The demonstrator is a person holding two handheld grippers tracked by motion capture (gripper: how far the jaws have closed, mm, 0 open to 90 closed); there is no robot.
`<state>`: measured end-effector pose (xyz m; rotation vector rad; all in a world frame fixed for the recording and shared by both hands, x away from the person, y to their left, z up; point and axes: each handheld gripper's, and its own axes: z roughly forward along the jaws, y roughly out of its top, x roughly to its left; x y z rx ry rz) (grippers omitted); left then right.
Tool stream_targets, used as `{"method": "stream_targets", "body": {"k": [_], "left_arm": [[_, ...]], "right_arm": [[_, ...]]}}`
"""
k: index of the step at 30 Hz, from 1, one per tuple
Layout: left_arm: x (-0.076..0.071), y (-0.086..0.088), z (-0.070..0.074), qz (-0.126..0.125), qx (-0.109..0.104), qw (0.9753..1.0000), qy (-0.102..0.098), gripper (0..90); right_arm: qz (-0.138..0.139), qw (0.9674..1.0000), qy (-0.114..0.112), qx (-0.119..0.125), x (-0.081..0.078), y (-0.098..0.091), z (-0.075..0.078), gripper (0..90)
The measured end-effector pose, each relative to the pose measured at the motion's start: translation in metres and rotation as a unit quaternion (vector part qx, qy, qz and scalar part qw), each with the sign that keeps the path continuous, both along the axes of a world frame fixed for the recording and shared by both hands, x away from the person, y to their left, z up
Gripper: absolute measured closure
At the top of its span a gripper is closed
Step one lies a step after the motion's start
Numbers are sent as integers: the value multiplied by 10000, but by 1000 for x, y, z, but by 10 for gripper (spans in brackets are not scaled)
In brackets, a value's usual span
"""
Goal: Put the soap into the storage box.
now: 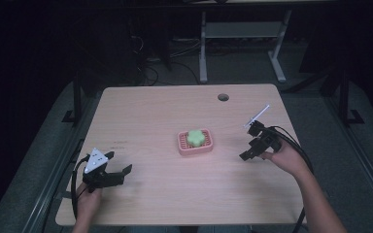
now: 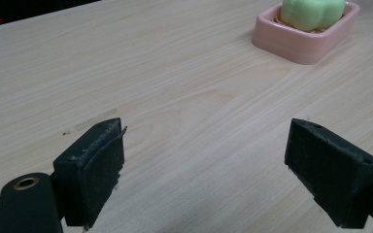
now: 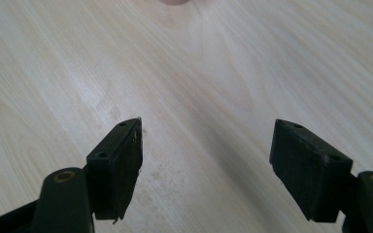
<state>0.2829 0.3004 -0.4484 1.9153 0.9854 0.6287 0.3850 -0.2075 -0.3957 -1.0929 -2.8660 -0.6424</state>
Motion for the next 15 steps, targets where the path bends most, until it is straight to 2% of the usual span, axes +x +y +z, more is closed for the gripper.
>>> {"method": "stream_targets", "body": {"k": [15], "left_arm": [[0,-1,0,-11,-2,10000,-13,140]], "right_arm": [[-165,9998,28,97,-21,-24,-19,273]]}}
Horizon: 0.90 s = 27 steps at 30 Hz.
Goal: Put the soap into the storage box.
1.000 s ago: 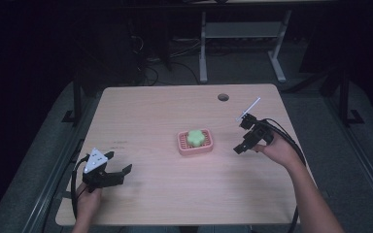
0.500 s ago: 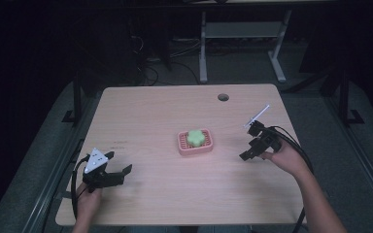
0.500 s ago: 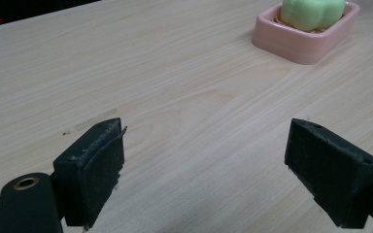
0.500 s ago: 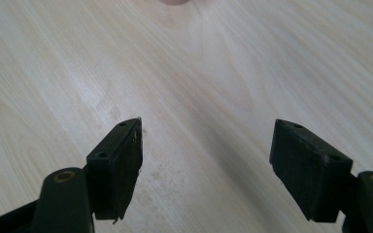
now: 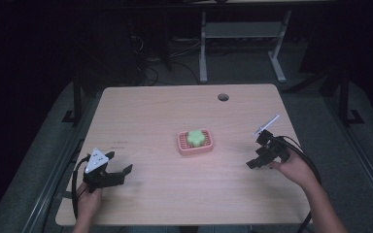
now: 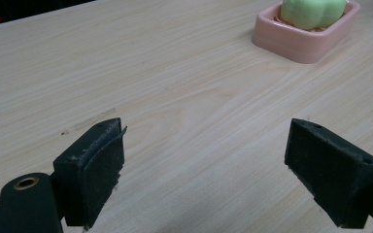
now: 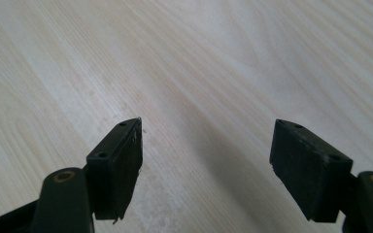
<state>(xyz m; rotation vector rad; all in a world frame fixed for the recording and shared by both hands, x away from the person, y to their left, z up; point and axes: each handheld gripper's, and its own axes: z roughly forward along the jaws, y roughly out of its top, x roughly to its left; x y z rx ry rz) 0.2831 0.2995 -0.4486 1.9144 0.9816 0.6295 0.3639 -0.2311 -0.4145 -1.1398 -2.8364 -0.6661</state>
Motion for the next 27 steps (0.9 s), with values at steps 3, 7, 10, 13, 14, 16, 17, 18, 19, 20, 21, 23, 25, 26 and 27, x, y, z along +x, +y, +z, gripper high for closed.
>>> {"method": "stream_targets", "body": {"k": [3,7,10,13,14,16,17,18,19,20,21,23,25,26,27], "left_arm": [[0,0,0,-4,2,10000,-5,141],[0,-1,0,-2,25,10000,35,141],[1,-1,-1,-18,37,10000,12,141],[1,-1,-1,-18,46,10000,24,141],[1,-1,-1,-18,45,10000,18,141],[1,-1,0,-36,61,10000,14,141],[1,-1,0,-40,65,10000,16,140],[1,-1,0,-44,48,10000,6,141],[1,-1,0,-51,53,10000,7,141],[1,-2,-1,-48,48,10000,6,141],[1,-2,-1,-45,37,10000,5,141],[1,-2,-1,-57,63,10000,19,141],[0,-3,-2,-57,24,10000,20,141],[1,-3,-2,-61,27,10000,20,141],[1,-3,-2,-65,37,10000,20,141]], "right_arm": [[-6,10000,-6,16,-4,-3,-5,273],[-67,10000,9,57,-10,-10,-10,272],[-129,9998,-14,136,-14,-16,-13,272],[-208,9996,-53,186,-19,-22,-15,272],[-224,9995,-66,222,-21,-24,-16,272],[-249,9994,-75,226,-25,-27,-18,272],[-268,9993,-96,241,-27,-29,-20,272],[-276,9992,-91,288,-29,-31,-22,272],[-313,9990,-89,309,-32,-33,-24,272],[-333,9989,-90,321,-34,-35,-25,272],[-346,9988,-100,345,-35,-36,-26,272],[-379,9984,-114,393,-41,-40,-29,272],[-403,9981,-146,433,-46,-42,-30,273],[-423,9980,-169,444,-50,-43,-31,272],[-434,9978,-229,451,-55,-44,-31,273]]}}
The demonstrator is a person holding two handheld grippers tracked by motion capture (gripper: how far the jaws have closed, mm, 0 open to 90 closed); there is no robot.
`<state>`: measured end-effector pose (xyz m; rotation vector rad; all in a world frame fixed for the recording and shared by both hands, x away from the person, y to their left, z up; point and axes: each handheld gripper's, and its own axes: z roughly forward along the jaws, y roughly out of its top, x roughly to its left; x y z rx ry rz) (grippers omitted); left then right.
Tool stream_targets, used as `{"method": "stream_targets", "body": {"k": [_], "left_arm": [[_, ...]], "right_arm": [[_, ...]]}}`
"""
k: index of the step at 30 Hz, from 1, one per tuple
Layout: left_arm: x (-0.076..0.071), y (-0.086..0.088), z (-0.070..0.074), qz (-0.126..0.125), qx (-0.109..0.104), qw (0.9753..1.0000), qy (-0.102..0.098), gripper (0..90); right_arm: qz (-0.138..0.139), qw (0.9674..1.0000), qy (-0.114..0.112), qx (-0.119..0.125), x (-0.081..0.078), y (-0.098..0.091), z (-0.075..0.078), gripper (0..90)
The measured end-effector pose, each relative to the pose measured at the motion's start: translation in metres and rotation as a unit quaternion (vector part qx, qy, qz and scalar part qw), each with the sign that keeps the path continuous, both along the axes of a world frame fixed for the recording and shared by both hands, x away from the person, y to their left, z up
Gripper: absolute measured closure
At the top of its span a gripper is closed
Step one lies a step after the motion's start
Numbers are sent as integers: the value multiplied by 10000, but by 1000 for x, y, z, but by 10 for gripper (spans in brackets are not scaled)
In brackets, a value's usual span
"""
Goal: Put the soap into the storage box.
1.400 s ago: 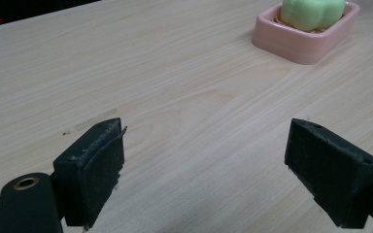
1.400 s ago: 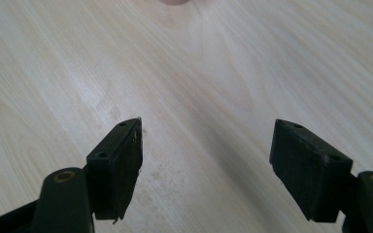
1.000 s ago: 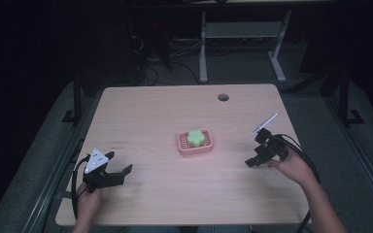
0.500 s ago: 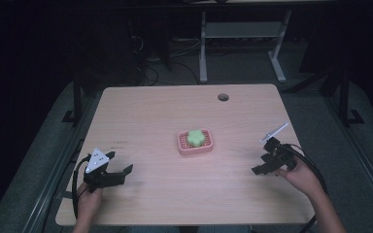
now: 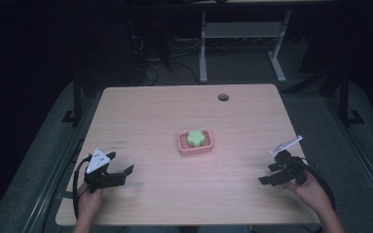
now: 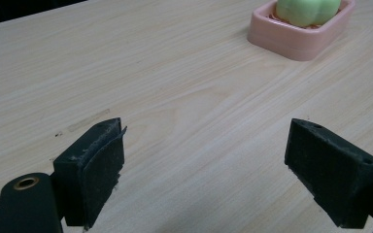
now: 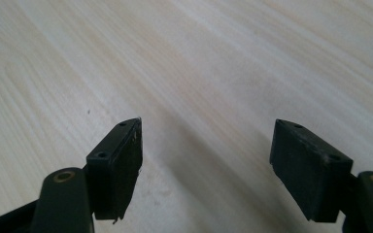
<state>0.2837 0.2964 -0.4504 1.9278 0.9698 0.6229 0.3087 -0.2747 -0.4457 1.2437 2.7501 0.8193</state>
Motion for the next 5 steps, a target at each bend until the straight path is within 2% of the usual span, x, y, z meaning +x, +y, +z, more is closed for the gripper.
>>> {"method": "stream_targets", "body": {"k": [4,5], "left_arm": [[0,-1,0,-33,30,10000,34,141],[0,-2,0,-51,21,10000,40,141]], "right_arm": [[-91,9997,-224,89,-16,1,1,267],[-108,9992,-315,203,-21,2,0,267]]}}
